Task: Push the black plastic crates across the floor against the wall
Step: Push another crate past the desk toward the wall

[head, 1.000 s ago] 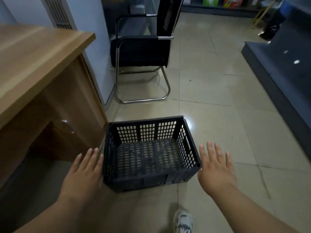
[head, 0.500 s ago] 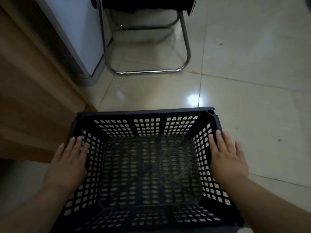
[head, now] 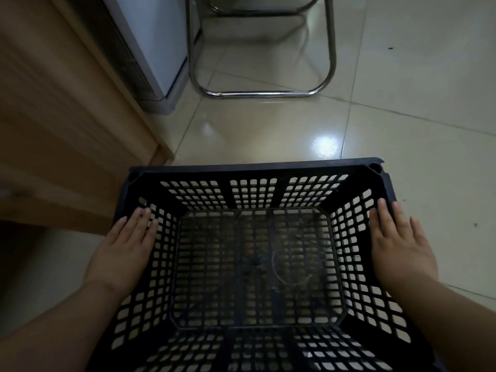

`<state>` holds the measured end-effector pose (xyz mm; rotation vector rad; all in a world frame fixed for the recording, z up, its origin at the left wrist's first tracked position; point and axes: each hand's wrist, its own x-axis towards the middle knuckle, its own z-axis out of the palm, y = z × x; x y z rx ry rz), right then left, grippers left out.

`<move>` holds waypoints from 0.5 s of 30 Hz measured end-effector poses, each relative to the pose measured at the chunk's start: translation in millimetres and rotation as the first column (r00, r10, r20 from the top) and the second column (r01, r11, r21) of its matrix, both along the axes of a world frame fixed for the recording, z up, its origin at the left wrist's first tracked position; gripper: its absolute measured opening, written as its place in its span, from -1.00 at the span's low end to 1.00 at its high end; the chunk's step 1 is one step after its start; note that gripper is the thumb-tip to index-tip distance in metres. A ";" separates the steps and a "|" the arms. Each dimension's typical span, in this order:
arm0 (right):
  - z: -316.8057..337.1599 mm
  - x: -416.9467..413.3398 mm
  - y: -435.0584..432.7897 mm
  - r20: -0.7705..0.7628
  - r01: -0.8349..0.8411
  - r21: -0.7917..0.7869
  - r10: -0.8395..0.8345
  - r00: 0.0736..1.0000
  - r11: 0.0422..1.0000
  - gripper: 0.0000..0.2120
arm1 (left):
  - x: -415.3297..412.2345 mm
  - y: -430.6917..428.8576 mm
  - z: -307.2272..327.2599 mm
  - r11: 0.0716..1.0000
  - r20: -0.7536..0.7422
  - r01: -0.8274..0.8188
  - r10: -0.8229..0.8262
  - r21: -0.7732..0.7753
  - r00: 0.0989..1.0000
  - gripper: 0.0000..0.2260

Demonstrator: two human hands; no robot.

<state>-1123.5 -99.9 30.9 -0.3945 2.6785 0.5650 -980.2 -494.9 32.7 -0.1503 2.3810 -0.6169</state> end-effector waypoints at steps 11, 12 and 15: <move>111.5 68.3 9.0 -0.312 -0.398 -0.367 0.291 0.904 0.841 -0.45 | 173.7 36.3 144.5 0.970 -0.040 -0.241 0.243 0.041 0.969 -0.46; 123.5 79.8 8.6 -0.330 -0.429 -0.384 0.313 0.891 0.818 -0.45 | 198.1 45.7 158.5 0.962 -0.063 -0.270 0.272 0.043 0.960 -0.47; 159.1 117.7 3.4 -0.355 -0.534 -0.396 0.411 0.839 0.747 -0.44 | 277.8 74.2 198.2 0.930 -0.122 -0.366 0.367 0.038 0.922 -0.50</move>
